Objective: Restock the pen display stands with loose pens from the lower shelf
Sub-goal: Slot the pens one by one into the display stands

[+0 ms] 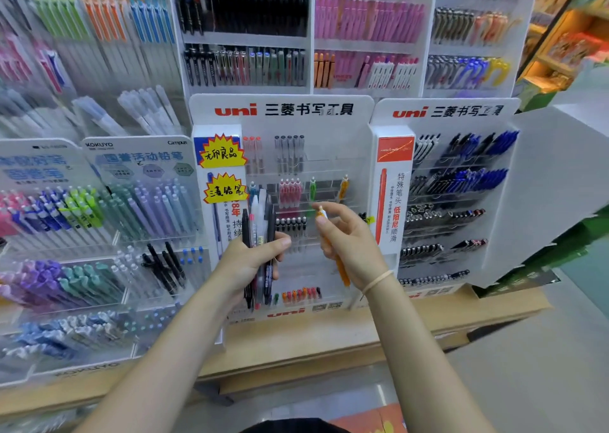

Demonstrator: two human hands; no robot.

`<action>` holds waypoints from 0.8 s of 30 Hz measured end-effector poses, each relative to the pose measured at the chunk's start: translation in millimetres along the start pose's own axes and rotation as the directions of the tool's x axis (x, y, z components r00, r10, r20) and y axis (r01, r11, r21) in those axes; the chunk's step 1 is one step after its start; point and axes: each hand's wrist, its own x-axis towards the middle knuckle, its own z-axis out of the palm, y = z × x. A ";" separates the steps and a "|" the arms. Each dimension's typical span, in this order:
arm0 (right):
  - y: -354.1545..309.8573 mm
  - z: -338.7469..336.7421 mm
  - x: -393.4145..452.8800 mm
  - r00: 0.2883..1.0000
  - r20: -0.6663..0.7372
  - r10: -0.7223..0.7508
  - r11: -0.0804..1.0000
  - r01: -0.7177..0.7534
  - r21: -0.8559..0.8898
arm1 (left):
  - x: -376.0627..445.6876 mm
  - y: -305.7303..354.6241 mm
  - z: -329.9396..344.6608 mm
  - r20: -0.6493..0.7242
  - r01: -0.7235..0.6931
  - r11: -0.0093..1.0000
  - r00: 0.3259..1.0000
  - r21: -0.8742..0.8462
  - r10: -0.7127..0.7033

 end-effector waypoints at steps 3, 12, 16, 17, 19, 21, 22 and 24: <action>-7.9 -12.1 8.0 0.992 -0.110 -0.058 0.998 0.055 -0.034 | 8.5 2.6 11.1 -0.007 0.013 1.000 1.000 -0.006 -0.013; -47.3 -72.6 47.3 0.943 -0.225 -0.244 0.967 0.217 -0.136 | 37.8 11.8 44.0 -0.018 0.008 0.997 1.000 -0.082 -0.009; -63.8 -92.4 56.5 0.895 -0.283 -0.346 0.936 0.310 -0.164 | 47.5 16.0 63.6 0.004 0.004 0.995 1.000 -0.097 -0.004; -67.6 -95.5 58.5 0.886 -0.287 -0.364 0.931 0.331 -0.156 | 49.6 17.8 68.5 0.014 0.002 0.995 1.000 -0.095 -0.001; -72.6 -99.9 62.9 0.869 -0.280 -0.408 0.912 0.374 -0.170 | 54.0 20.9 77.5 0.031 -0.003 0.996 1.000 -0.094 0.006; -71.5 -101.6 68.3 0.860 -0.257 -0.442 0.891 0.385 -0.241 | 57.6 22.2 84.6 0.034 -0.004 0.996 0.999 -0.092 0.008; -68.1 -101.5 70.9 0.866 -0.235 -0.442 0.884 0.375 -0.280 | 58.9 21.5 87.3 0.036 -0.003 0.996 0.999 -0.091 0.007; -57.1 -100.5 75.9 0.895 -0.186 -0.406 0.877 0.325 -0.354 | 61.1 18.2 91.9 0.035 0.003 0.995 0.999 -0.096 0.000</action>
